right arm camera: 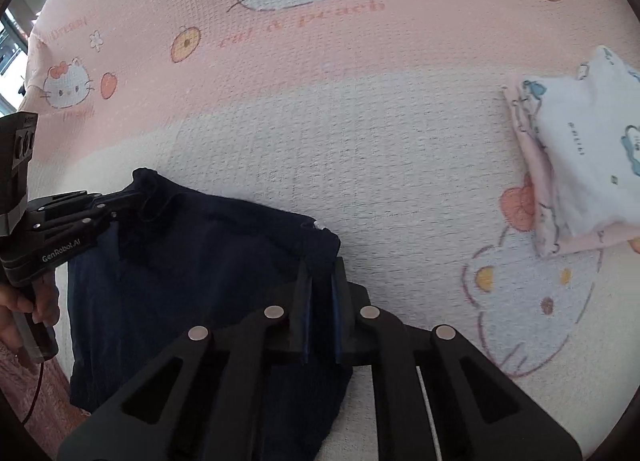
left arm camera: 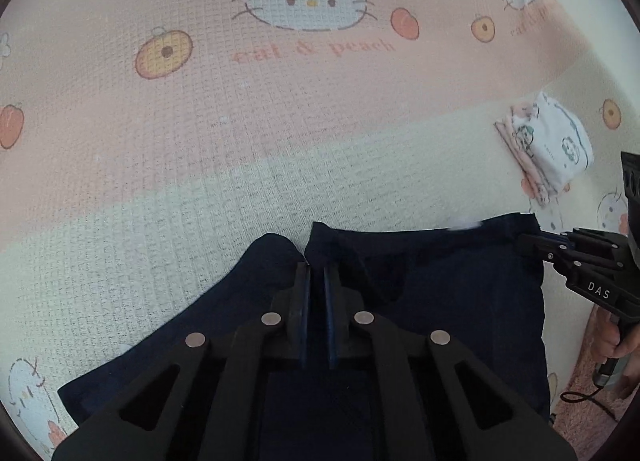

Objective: Fold clothes
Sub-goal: 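Grasp the waistband edge of the shorts with both grippers, then lift the navy shorts by the waistband with both grippers and pull them taut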

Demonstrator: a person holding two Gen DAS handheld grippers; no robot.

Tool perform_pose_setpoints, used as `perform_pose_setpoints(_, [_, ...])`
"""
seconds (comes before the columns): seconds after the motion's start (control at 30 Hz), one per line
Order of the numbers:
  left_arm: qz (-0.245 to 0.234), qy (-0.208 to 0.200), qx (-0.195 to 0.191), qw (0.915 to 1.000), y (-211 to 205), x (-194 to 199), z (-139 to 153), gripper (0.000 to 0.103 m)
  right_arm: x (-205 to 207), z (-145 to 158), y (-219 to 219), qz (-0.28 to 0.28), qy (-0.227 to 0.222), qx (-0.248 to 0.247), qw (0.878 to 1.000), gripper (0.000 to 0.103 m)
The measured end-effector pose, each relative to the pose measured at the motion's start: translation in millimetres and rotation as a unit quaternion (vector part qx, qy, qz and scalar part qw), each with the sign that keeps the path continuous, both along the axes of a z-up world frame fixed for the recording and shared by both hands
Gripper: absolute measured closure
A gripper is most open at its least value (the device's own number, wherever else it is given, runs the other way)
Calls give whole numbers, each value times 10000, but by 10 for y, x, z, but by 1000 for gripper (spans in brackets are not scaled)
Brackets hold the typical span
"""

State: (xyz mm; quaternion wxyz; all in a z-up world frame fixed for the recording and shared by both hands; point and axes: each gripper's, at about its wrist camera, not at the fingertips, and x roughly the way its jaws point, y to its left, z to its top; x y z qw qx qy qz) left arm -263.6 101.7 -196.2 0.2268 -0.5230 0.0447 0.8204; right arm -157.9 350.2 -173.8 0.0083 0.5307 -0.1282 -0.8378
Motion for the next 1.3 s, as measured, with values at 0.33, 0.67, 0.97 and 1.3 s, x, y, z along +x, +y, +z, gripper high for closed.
perform_pose_setpoints(0.33, [895,-993,999,9860,-274,-495,-264,96,12,-208,285,-575,-214,-389,9974,98])
perform_pose_setpoints(0.67, [-686,-331,565,9955,63,-83,91,97,88,120,544,-770,80,-391,9962,81])
perform_pose_setpoints(0.97, [254,-422,653,9966,-30,-423,84,96,60,-87,520,-807,-232,-210,9963,80])
perform_pose_setpoints(1.3, [78,-1139,-587,9917,-326,755,233,95,265,247,-8,-357,-139,-808,9960,79])
